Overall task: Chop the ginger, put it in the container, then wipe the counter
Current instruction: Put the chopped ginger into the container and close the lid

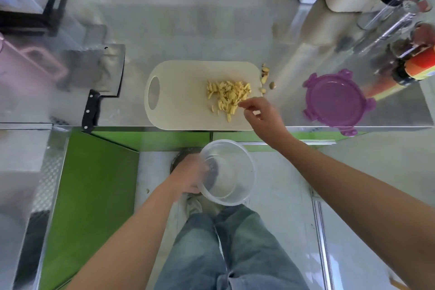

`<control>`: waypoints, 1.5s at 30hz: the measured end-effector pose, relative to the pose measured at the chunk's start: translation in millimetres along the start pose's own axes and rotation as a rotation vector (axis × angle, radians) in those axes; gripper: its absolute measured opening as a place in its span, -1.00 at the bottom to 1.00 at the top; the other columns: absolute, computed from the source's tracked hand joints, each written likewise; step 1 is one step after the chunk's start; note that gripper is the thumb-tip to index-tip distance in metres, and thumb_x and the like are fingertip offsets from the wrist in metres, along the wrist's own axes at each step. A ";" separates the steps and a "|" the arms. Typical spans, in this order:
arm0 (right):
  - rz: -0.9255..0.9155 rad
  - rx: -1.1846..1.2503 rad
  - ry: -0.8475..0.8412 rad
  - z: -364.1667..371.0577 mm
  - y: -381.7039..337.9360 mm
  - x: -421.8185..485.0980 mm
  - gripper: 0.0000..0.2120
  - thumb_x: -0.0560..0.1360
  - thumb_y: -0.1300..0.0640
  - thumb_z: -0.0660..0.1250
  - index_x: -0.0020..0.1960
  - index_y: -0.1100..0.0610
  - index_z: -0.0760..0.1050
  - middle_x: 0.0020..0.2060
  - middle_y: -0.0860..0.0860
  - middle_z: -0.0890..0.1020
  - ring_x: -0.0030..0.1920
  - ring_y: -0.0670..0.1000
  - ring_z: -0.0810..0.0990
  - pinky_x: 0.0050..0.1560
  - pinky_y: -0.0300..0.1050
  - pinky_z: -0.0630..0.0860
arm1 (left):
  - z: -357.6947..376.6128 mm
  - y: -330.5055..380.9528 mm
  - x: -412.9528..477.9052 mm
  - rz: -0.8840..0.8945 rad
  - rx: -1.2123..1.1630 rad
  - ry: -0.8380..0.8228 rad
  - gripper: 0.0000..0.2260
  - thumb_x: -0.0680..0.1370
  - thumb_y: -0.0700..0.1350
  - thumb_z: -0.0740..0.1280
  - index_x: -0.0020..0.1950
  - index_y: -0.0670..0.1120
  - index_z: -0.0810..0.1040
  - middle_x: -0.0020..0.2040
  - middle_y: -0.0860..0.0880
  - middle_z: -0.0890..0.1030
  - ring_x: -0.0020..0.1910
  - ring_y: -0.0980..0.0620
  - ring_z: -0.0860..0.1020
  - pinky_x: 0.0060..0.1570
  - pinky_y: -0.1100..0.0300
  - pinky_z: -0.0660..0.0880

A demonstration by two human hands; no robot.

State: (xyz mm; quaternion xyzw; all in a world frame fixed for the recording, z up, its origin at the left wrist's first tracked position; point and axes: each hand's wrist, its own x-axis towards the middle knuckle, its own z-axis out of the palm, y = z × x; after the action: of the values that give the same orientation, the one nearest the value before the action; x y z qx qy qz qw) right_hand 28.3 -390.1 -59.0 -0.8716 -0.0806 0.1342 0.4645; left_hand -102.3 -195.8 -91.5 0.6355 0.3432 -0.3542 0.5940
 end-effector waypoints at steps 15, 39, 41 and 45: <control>-0.462 -0.488 -0.068 41.8 10.1 5.4 -0.31 0.33 0.00 0.49 0.40 0.11 0.34 0.41 0.14 0.30 0.38 0.15 0.31 0.35 0.10 0.32 | -15.6 -1.4 18.7 -0.017 -0.053 -0.002 -0.76 0.55 -0.13 0.27 0.21 0.04 0.42 0.02 -0.08 0.58 -0.02 -0.11 0.63 -0.02 -0.07 0.61; -0.777 -0.667 -0.148 79.2 14.7 -18.2 -0.70 0.39 0.27 0.42 0.12 0.15 0.60 0.14 0.05 0.63 0.06 0.09 0.60 0.03 -0.02 0.58 | -32.9 -12.6 17.1 0.038 -0.160 -0.005 -0.87 0.55 -0.11 0.29 0.01 0.12 0.48 0.05 -0.08 0.56 0.03 -0.18 0.62 -0.07 -0.05 0.63; -0.724 -0.544 -0.071 65.6 8.6 -9.5 -0.72 0.47 0.17 0.36 0.17 0.16 0.56 0.19 0.09 0.59 0.14 0.10 0.55 0.19 0.00 0.49 | -32.3 -11.8 17.6 0.039 -0.167 -0.023 -0.89 0.55 -0.11 0.28 0.02 0.10 0.49 0.02 -0.10 0.53 0.01 -0.18 0.63 -0.08 -0.04 0.63; -0.348 -0.405 0.081 44.6 5.5 22.5 -0.61 0.56 0.08 0.23 0.37 0.14 0.41 0.41 0.12 0.37 0.39 0.12 0.34 0.35 -0.04 0.28 | -29.4 -7.8 18.9 0.032 -0.166 -0.051 -0.85 0.57 -0.09 0.28 0.12 0.09 0.46 0.06 -0.13 0.53 -0.02 -0.16 0.63 -0.11 -0.01 0.63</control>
State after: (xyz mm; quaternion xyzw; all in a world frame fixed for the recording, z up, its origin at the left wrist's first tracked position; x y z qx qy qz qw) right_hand 36.0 -352.1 -91.0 -0.9245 -0.2356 -0.0013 0.2998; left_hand -98.1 -165.7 -110.4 0.5802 0.3460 -0.3313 0.6587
